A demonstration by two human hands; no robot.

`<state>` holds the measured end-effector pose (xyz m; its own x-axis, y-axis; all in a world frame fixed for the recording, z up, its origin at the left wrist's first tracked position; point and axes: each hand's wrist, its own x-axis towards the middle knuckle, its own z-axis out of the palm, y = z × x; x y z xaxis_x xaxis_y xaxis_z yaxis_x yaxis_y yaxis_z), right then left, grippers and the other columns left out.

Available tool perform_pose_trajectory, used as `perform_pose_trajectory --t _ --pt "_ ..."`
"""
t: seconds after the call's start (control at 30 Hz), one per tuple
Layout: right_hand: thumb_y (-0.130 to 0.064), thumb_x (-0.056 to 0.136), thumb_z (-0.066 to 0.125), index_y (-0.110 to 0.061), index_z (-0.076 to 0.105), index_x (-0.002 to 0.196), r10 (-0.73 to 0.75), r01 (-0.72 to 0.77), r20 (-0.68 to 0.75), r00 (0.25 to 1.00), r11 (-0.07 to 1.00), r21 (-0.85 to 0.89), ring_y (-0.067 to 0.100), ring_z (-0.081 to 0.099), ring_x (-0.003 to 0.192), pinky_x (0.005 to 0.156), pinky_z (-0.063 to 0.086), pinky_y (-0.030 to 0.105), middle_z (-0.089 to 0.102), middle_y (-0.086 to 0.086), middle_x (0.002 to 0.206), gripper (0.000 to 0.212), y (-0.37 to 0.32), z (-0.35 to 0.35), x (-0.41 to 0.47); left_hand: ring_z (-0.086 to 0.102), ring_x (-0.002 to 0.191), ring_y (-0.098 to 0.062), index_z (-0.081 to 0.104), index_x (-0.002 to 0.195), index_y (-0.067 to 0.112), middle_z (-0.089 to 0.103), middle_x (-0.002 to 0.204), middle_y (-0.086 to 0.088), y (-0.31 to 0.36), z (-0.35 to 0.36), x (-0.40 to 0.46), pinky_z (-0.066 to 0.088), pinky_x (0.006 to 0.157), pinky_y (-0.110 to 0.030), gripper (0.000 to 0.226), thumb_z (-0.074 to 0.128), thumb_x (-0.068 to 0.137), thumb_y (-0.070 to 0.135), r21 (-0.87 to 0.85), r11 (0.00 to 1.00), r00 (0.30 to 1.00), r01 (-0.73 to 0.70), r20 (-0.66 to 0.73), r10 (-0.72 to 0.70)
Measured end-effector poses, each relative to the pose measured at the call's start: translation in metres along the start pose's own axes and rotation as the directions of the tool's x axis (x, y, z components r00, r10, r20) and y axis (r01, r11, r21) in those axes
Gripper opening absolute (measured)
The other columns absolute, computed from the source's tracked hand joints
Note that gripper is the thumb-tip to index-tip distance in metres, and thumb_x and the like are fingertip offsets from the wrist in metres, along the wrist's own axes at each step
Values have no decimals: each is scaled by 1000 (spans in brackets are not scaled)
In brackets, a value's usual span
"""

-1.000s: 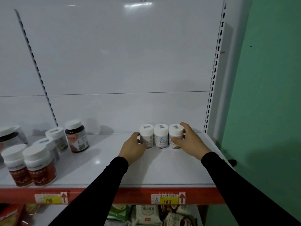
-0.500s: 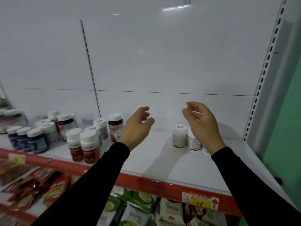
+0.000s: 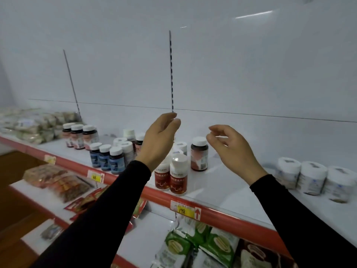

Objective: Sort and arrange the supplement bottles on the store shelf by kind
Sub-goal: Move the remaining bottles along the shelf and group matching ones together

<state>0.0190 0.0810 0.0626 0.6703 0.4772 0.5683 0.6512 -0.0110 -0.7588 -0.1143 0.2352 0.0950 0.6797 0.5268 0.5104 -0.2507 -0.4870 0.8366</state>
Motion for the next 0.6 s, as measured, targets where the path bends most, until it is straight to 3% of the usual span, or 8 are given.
perform_pose_trajectory --t 0.13,0.3,0.37,0.47,0.6 --pt "-40 91 62 -37 60 113 22 -25 -55 998 998 -64 -19 58 90 67 39 -2 63 -23 108 22 -5 33 22 55 121 -9 56 133 26 61 131 7 -25 -35 30 41 104 -31 38 49 98 37 -45 999 998 -19 58 22" --pt "-42 89 63 -37 60 111 81 -109 -176 981 982 -156 -21 56 87 65 38 -3 63 -22 108 23 2 57 40 54 123 -10 56 134 27 60 132 9 -56 -55 65 41 105 -31 38 49 98 39 -81 997 982 4 187 11" --pt "-43 88 64 -36 59 114 121 -170 -239 963 966 -194 -15 59 90 64 41 2 63 -17 111 27 10 60 44 54 123 -12 57 132 27 61 131 8 -65 -53 75 41 107 -35 38 49 97 40 -84 996 971 23 239 -2" --pt "-47 86 66 -27 52 131 221 -296 -295 929 925 -237 9 60 106 76 43 15 58 -3 127 51 31 62 51 55 121 -12 58 129 30 62 127 10 -74 -47 84 42 104 -35 37 50 96 45 -88 995 950 42 311 -12" --pt "-55 80 70 -22 31 150 370 -408 -181 911 874 -264 25 44 134 98 38 31 40 8 152 87 58 72 59 56 117 -11 59 126 31 63 125 9 -82 -42 86 43 103 -36 38 49 94 48 -81 996 931 44 366 -11"
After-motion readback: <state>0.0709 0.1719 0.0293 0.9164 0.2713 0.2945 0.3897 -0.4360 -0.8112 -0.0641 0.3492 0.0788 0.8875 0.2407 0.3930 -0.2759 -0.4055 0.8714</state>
